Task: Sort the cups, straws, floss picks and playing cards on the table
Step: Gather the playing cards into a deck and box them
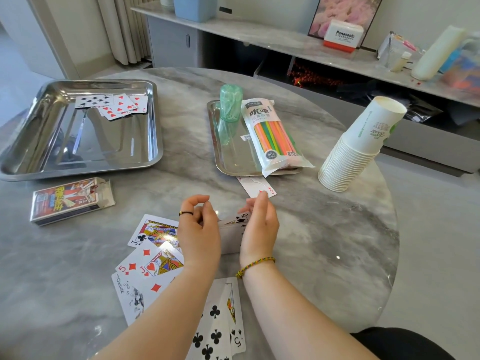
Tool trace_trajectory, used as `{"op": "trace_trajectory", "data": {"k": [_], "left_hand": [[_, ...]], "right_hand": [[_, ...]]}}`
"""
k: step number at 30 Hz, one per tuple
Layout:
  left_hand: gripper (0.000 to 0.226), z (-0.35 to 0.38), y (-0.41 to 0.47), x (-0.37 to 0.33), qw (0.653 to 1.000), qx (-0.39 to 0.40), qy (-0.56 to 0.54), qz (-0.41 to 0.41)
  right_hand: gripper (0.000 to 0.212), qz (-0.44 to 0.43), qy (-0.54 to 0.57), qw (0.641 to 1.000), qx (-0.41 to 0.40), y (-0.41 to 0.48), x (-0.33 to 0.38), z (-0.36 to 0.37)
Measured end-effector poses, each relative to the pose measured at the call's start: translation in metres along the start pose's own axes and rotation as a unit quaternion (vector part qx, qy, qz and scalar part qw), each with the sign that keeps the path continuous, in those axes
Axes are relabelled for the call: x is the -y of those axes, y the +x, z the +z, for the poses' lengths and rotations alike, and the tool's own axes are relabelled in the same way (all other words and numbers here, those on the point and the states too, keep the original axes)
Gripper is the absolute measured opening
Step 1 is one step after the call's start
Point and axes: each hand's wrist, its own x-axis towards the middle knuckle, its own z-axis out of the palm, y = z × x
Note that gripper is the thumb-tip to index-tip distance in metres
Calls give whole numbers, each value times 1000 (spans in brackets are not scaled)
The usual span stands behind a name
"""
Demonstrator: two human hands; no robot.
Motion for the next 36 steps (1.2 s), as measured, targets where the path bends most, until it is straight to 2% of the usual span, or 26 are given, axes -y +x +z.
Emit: {"op": "trace_trajectory", "data": {"k": [3, 6, 11, 15, 17, 20, 23, 25, 28, 32, 35, 36], "left_hand": [[32, 0, 2, 0, 999, 4, -29, -18], [33, -1, 6, 3, 997, 15, -62, -43], [35, -1, 9, 4, 998, 43, -43, -24], [36, -3, 7, 5, 999, 53, -8, 3], [32, -5, 3, 7, 998, 54, 11, 4], [30, -7, -3, 8, 997, 72, 2, 13], [30, -11, -2, 6, 988, 149, 28, 8], [31, -16, 4, 3, 972, 224, 72, -4], [29, -24, 12, -7, 928, 348, 112, -64], [12, -35, 22, -18, 878, 447, 118, -127], [44, -39, 38, -24, 796, 567, 65, -203], [47, -40, 41, -28, 767, 596, 42, -234]], "right_hand": [[22, -54, -51, 996, 50, -1, -2, 1], [29, -53, -102, 992, 54, 6, -6, 0], [36, -17, -45, 999, -1, 12, -4, 0], [26, 0, -37, 999, 18, 8, -8, -1], [36, 26, -59, 998, 28, 5, -8, -1], [51, 55, -71, 996, 1, 7, -6, 1], [53, 42, -66, 997, -25, 11, -5, 0], [54, 29, -73, 996, -30, 13, -6, 0], [54, -9, -96, 995, -38, 16, -5, 0], [58, -108, -116, 987, -16, 12, 10, 4], [54, -160, -79, 983, 46, 7, 20, 7], [51, -172, -78, 980, 69, 5, 21, 8]]}}
